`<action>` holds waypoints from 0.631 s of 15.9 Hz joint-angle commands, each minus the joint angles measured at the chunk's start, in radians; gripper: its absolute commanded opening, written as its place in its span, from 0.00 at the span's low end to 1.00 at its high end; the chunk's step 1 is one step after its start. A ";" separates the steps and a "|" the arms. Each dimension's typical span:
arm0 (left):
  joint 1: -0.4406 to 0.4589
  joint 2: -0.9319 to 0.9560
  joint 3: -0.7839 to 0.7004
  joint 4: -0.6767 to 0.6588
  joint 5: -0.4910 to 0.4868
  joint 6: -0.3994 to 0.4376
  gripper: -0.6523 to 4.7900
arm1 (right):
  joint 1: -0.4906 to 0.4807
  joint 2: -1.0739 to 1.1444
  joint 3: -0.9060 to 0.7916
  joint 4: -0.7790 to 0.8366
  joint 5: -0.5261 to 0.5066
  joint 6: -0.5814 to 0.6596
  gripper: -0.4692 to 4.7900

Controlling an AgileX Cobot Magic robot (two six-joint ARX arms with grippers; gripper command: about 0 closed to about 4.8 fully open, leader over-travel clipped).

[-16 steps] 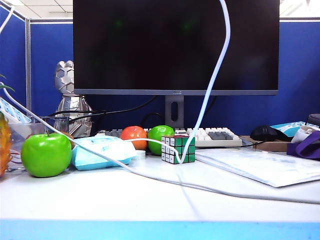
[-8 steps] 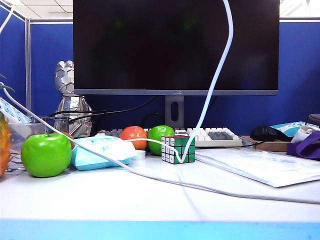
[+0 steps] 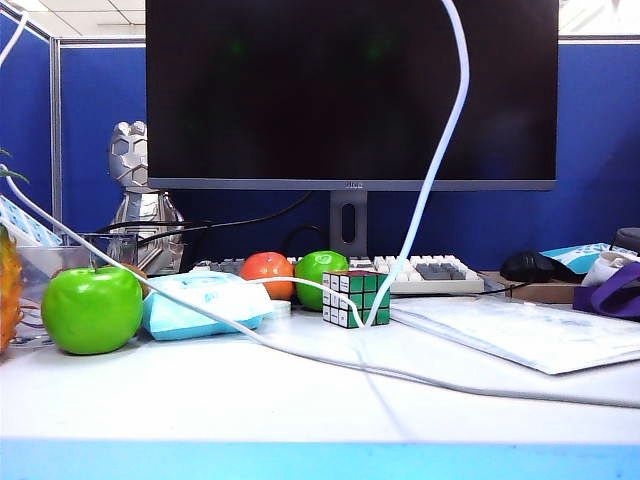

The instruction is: Pick up the Type-C charging cable and the charging base, insert one end of the Type-C charger into the corresponding slot on the base, and finally place the plugged-in charger back on the table.

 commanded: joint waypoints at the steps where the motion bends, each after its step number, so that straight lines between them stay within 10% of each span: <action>1: -0.002 -0.005 0.008 0.080 -0.002 0.000 0.11 | 0.008 0.019 -0.004 -0.056 -0.056 -0.008 0.09; 10: -0.002 -0.005 0.008 0.119 0.000 0.019 0.11 | 0.054 0.041 -0.006 -0.144 -0.086 -0.089 0.09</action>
